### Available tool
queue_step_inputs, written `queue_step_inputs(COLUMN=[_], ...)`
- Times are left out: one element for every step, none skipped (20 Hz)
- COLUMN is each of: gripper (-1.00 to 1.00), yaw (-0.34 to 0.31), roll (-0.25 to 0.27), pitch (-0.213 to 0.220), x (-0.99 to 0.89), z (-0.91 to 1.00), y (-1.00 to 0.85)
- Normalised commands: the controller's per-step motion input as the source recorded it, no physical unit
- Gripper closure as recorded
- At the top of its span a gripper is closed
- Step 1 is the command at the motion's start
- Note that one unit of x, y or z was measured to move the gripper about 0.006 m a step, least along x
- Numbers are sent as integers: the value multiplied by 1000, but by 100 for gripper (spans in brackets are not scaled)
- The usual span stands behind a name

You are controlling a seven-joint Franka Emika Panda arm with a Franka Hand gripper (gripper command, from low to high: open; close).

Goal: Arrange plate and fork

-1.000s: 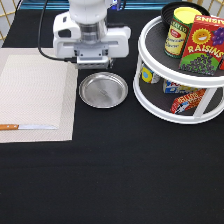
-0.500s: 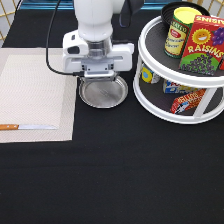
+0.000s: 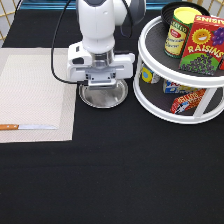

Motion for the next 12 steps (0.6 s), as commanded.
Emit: queue_step_inputs(gripper=[-100, -100, -100, -100, -100, -100, -100, -100, -100, -100, -100, -100], yaw=[-32, -29, -23, -14, -6, -1, 0, 0, 0, 0, 0, 0], roll=[0, 0, 0, 0, 0, 5, 27, 49, 70, 91, 100, 106], pitch=[38, 48, 60, 74, 93, 122, 133, 134, 125, 116, 122, 123], x=[137, 186, 231, 300, 383, 466, 486, 449, 400, 363, 371, 374], z=[-163, -123, -77, 0, 0, 46, 51, 51, 6, 0, 0, 0], y=[51, 3, 0, 0, 0, -26, -131, -249, -351, -457, -503, -549])
